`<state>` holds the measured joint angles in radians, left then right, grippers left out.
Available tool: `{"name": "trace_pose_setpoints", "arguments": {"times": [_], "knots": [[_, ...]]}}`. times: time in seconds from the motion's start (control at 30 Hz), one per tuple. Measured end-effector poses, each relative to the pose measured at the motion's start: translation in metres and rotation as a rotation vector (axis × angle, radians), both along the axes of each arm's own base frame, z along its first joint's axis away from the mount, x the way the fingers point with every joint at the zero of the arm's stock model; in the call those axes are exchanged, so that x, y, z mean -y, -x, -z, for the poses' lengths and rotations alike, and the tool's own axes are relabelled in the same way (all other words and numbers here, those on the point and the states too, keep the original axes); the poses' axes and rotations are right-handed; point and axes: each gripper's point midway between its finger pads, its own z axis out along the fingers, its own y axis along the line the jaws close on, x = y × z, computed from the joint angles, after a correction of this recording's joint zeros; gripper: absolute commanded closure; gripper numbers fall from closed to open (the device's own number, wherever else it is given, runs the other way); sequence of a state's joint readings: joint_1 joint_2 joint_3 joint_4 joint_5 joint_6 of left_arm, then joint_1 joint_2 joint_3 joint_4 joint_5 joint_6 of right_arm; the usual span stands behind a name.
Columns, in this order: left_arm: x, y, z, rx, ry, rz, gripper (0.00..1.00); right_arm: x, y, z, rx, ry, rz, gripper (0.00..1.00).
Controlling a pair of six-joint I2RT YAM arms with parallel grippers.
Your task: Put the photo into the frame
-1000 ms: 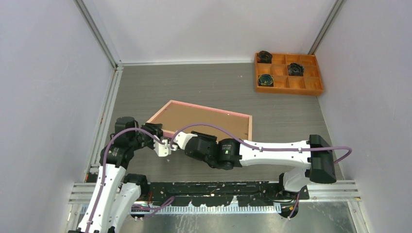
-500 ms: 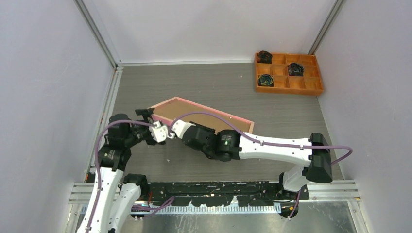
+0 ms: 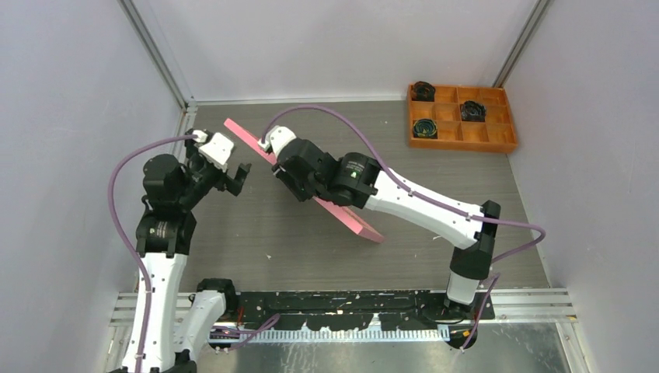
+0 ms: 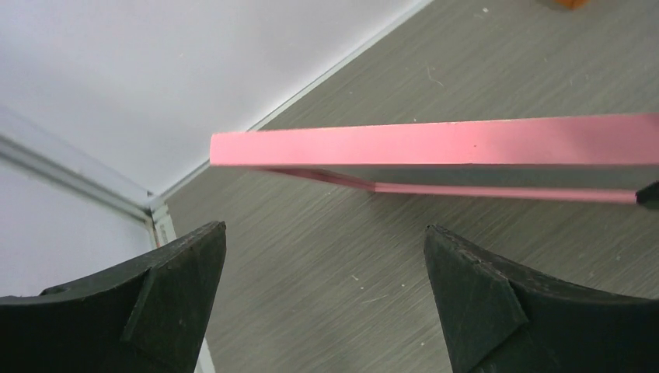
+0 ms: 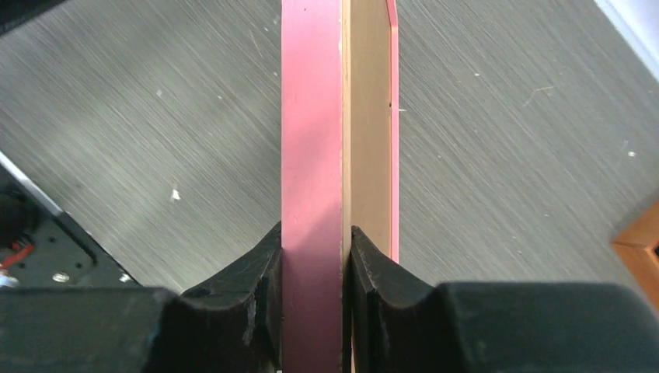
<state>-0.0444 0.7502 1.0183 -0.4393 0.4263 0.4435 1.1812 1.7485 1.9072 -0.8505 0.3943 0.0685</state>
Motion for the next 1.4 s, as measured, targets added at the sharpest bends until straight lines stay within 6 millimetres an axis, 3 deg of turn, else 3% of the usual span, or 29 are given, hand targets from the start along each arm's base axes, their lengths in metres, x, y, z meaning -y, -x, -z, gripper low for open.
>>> {"name": "trace_pose_setpoints", "arguments": {"times": [0.23,0.5,0.67,0.8,0.9,1.03,1.13,1.4], "knots": [[-0.022,0.004,-0.011,-0.025,0.142,-0.113,0.0,-0.014,-0.012,-0.01,-0.119,-0.075,0.04,0.93],[-0.016,0.011,-0.013,-0.037,0.189,-0.086,0.0,0.008,-0.063,-0.025,-0.25,-0.221,0.153,0.93],[-0.013,0.01,0.008,-0.123,0.173,-0.059,0.0,0.036,-0.098,-0.026,-0.339,-0.311,0.237,0.91],[-0.01,0.005,0.045,-0.299,0.143,-0.03,0.01,0.063,-0.132,-0.019,-0.419,-0.434,0.317,0.9],[-0.008,0.001,0.065,-0.423,0.129,-0.003,0.01,0.088,-0.147,-0.002,-0.471,-0.48,0.392,0.9],[-0.013,-0.003,0.095,-0.563,0.114,-0.01,0.0,0.12,-0.156,0.045,-0.577,-0.513,0.51,0.9],[-0.021,-0.001,0.11,-0.606,0.092,-0.04,0.0,0.128,-0.15,0.072,-0.64,-0.552,0.558,0.9],[-0.039,0.01,0.15,-0.694,0.067,-0.103,0.0,0.141,-0.132,0.106,-0.696,-0.712,0.596,0.89]]}}
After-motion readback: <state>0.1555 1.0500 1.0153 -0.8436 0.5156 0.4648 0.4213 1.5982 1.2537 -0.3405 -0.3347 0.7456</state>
